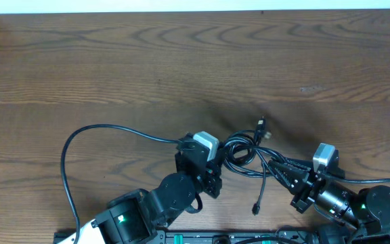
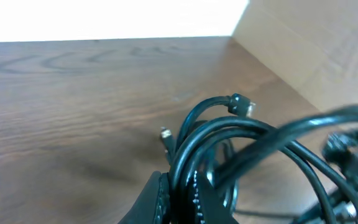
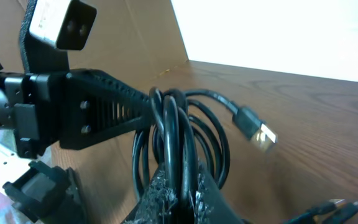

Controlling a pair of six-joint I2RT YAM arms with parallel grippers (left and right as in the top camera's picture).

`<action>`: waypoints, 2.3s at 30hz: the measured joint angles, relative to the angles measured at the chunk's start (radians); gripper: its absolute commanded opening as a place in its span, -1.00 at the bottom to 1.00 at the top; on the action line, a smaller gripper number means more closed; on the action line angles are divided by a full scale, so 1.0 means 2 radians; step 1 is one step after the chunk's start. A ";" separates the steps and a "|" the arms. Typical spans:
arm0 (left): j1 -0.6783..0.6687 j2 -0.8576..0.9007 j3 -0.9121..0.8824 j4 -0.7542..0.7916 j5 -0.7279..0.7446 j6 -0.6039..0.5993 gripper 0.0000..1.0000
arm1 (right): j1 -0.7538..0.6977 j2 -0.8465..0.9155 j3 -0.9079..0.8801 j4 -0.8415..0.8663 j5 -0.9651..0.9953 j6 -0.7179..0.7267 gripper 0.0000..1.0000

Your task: Untangle cables

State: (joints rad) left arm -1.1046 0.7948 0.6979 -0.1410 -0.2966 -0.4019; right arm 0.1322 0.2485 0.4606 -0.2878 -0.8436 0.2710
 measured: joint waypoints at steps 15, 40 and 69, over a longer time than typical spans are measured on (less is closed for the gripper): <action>-0.001 0.001 0.000 0.105 -0.081 -0.031 -0.85 | 0.000 0.000 0.000 -0.034 0.001 -0.032 -0.98; 0.005 0.000 0.002 0.068 -0.082 -0.021 0.26 | 0.000 0.000 -0.001 -0.058 0.013 -0.096 -0.98; 0.005 0.044 0.002 -0.004 0.049 -0.243 0.83 | 0.000 0.000 -0.002 0.004 -0.002 -0.023 -0.98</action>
State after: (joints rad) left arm -1.0943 0.8837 0.7025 -0.1497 -0.1993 -0.8886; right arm 0.1322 0.2485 0.4568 -0.2798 -0.8478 0.2241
